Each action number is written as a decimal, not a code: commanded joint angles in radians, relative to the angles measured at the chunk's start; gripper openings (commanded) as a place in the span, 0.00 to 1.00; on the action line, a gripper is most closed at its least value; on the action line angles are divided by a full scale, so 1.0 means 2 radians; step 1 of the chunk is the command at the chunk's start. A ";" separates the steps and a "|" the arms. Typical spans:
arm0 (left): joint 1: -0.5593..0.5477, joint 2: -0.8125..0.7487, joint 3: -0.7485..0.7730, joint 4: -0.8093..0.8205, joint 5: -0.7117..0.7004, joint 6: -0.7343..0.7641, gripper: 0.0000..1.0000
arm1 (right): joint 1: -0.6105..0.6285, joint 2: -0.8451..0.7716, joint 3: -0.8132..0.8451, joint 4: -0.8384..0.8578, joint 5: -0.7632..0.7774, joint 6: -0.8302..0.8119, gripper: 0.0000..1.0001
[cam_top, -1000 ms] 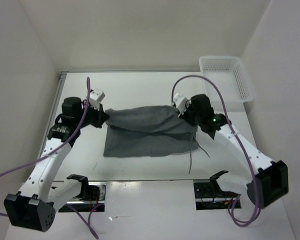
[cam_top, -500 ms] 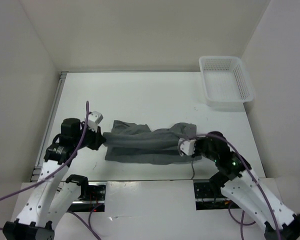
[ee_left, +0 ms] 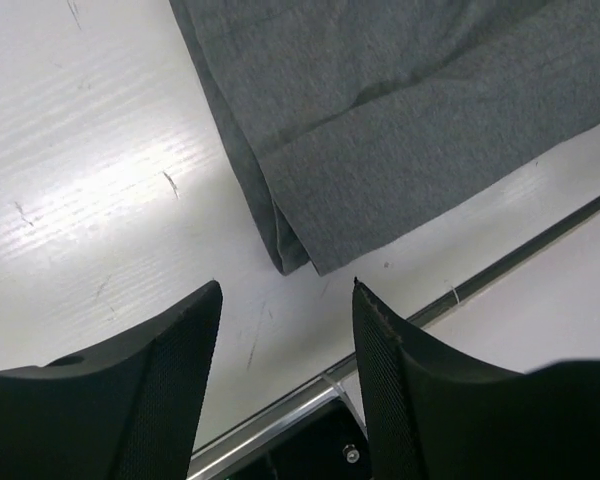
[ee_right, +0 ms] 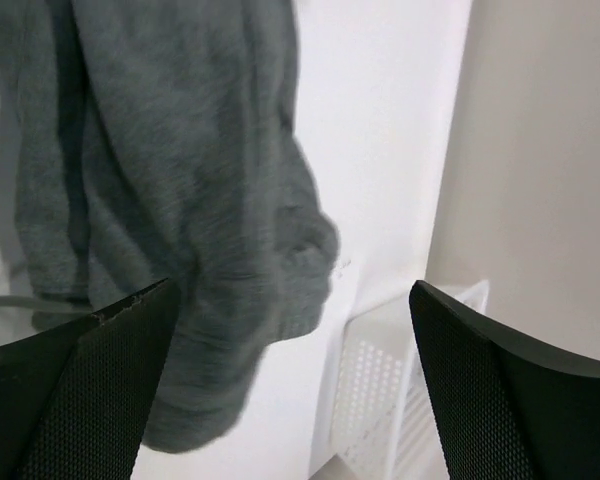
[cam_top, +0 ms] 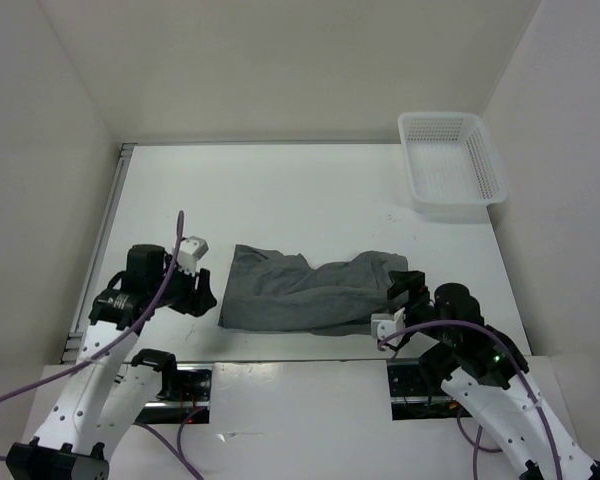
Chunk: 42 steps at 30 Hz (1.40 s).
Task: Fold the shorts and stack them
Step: Fold the shorts
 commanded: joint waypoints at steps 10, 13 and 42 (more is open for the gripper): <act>-0.061 0.298 0.172 0.124 -0.073 0.001 0.76 | 0.003 0.429 0.386 0.049 -0.038 0.364 0.91; -0.112 0.338 0.172 0.136 -0.127 0.001 0.80 | -0.003 0.530 0.404 0.026 -0.046 0.405 0.91; -0.058 0.569 0.284 0.053 -0.020 0.001 0.67 | -0.168 0.661 0.249 0.067 -0.009 0.434 0.86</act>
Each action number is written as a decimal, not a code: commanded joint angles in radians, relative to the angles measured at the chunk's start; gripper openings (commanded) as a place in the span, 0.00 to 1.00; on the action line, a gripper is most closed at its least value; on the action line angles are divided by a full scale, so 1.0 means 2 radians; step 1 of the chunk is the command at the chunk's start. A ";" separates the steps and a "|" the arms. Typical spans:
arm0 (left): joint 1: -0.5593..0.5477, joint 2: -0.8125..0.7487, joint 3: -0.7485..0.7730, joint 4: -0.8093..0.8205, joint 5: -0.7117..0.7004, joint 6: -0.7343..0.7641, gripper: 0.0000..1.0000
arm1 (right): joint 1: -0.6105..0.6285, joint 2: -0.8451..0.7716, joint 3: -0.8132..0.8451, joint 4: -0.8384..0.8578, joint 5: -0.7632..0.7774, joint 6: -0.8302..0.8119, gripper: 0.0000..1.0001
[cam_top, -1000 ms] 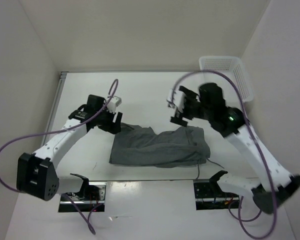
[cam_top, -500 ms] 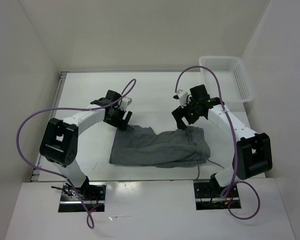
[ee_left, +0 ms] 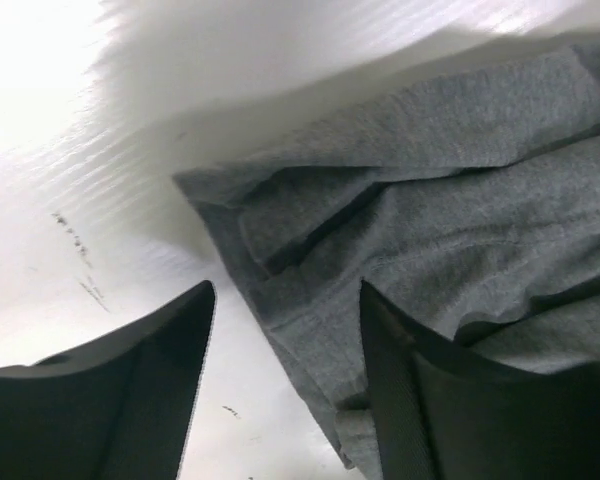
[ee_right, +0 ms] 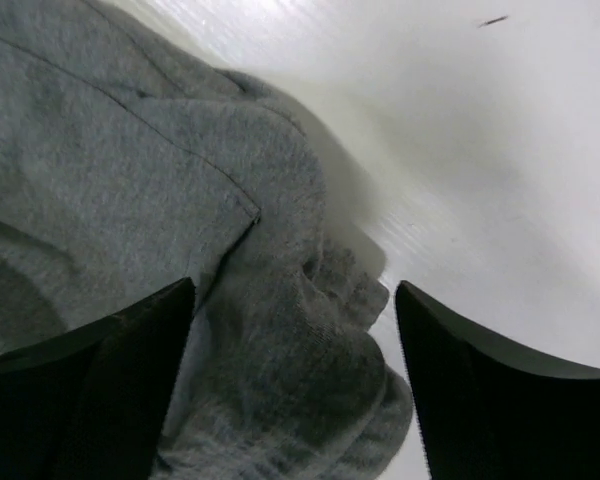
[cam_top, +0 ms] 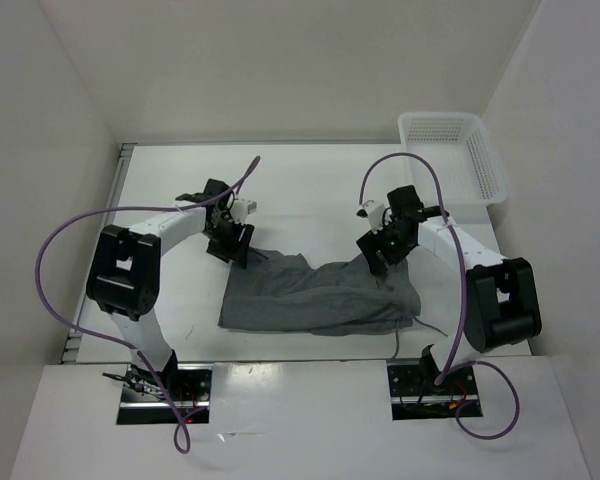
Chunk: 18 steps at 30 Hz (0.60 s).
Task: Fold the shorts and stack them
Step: Fold the shorts
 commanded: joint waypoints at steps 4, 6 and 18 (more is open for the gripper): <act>-0.014 0.016 -0.006 -0.035 0.049 0.003 0.50 | -0.004 0.007 -0.030 0.029 0.000 -0.002 0.56; -0.019 0.016 -0.010 -0.035 0.059 0.003 0.41 | -0.004 0.012 -0.025 0.034 0.004 0.007 0.43; 0.009 0.044 0.043 0.063 -0.016 0.003 0.00 | -0.004 0.072 0.100 0.105 0.014 0.099 0.00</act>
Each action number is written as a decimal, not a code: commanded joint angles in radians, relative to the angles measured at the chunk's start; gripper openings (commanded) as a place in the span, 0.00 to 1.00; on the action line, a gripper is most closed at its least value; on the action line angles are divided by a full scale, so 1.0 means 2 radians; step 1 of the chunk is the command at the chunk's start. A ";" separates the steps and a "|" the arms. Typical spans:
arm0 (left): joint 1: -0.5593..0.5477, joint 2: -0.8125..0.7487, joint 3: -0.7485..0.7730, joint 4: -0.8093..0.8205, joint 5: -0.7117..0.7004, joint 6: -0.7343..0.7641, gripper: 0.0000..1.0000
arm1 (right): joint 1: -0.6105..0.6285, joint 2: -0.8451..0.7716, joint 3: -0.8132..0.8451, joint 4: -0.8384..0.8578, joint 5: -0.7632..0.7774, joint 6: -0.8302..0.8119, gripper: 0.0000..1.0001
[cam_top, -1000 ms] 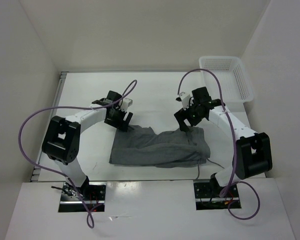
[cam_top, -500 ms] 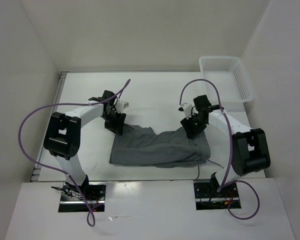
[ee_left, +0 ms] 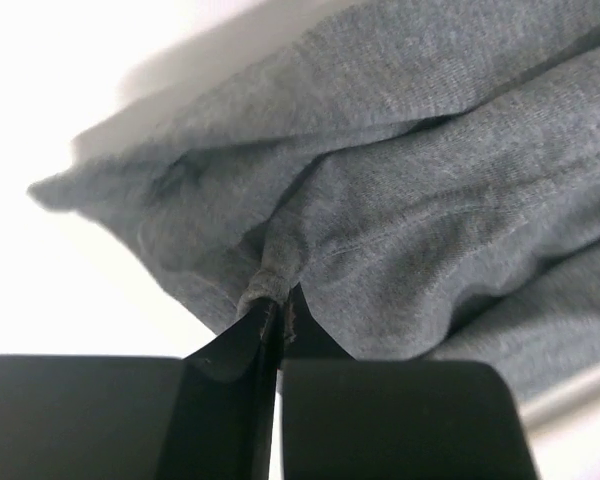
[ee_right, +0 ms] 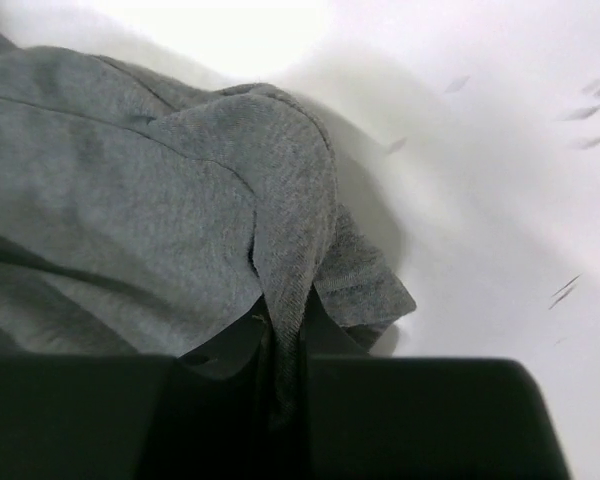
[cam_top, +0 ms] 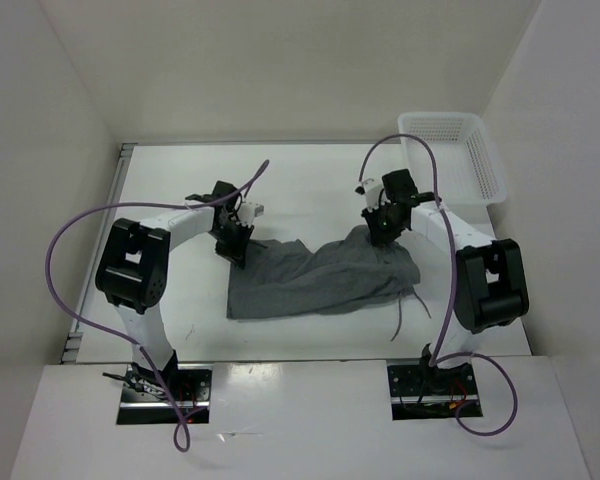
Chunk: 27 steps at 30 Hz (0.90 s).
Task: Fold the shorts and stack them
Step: Fold the shorts
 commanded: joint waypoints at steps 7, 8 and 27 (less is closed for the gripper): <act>0.042 0.047 0.102 0.100 -0.087 0.002 0.00 | -0.002 0.051 0.111 0.087 0.011 0.079 0.20; 0.042 0.047 0.102 0.100 -0.093 0.002 0.01 | -0.002 0.059 0.124 0.087 0.017 0.079 0.34; 0.056 0.120 0.200 0.053 -0.102 0.002 0.53 | -0.002 -0.007 0.086 0.004 0.033 0.062 0.77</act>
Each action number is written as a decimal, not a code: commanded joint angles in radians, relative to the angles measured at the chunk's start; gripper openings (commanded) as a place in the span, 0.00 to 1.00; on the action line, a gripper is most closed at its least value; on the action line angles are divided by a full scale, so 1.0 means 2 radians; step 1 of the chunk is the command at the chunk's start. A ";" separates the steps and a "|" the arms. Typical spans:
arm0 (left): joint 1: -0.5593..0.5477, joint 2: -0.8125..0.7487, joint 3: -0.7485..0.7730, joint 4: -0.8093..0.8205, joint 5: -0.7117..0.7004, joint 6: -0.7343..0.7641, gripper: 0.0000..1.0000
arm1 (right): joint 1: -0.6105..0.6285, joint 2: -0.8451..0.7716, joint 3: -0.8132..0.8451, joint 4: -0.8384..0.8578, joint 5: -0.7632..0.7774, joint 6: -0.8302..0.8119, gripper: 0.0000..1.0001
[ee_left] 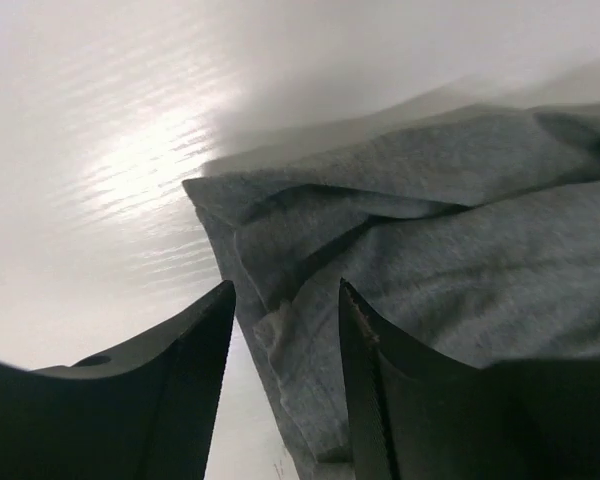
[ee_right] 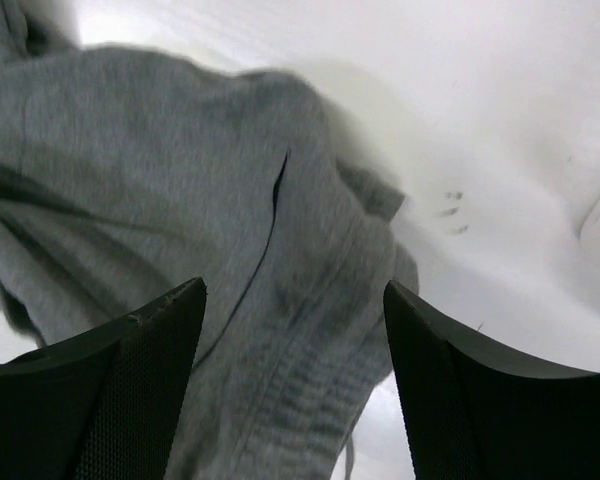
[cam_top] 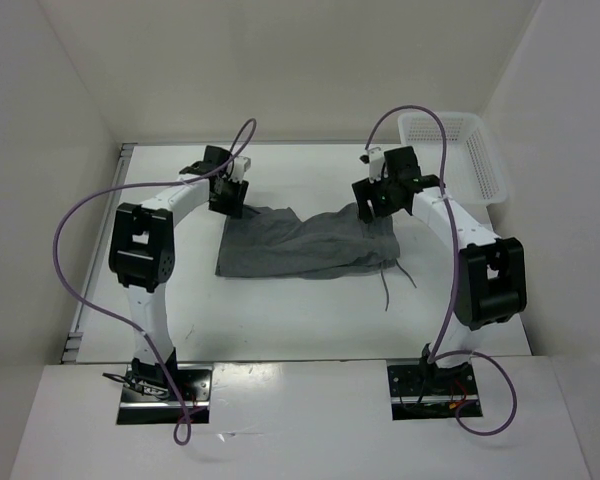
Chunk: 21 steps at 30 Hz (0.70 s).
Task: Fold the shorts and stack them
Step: Fold the shorts
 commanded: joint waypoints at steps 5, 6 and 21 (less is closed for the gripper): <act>0.016 0.018 0.020 -0.069 0.025 0.002 0.51 | -0.013 -0.060 -0.034 -0.055 0.000 -0.009 0.78; 0.016 0.013 0.014 -0.069 0.037 0.002 0.51 | -0.013 -0.060 -0.040 -0.059 0.000 -0.015 0.78; 0.016 -0.001 -0.001 -0.081 0.057 0.002 0.12 | 0.010 -0.109 -0.079 -0.106 -0.031 -0.160 0.71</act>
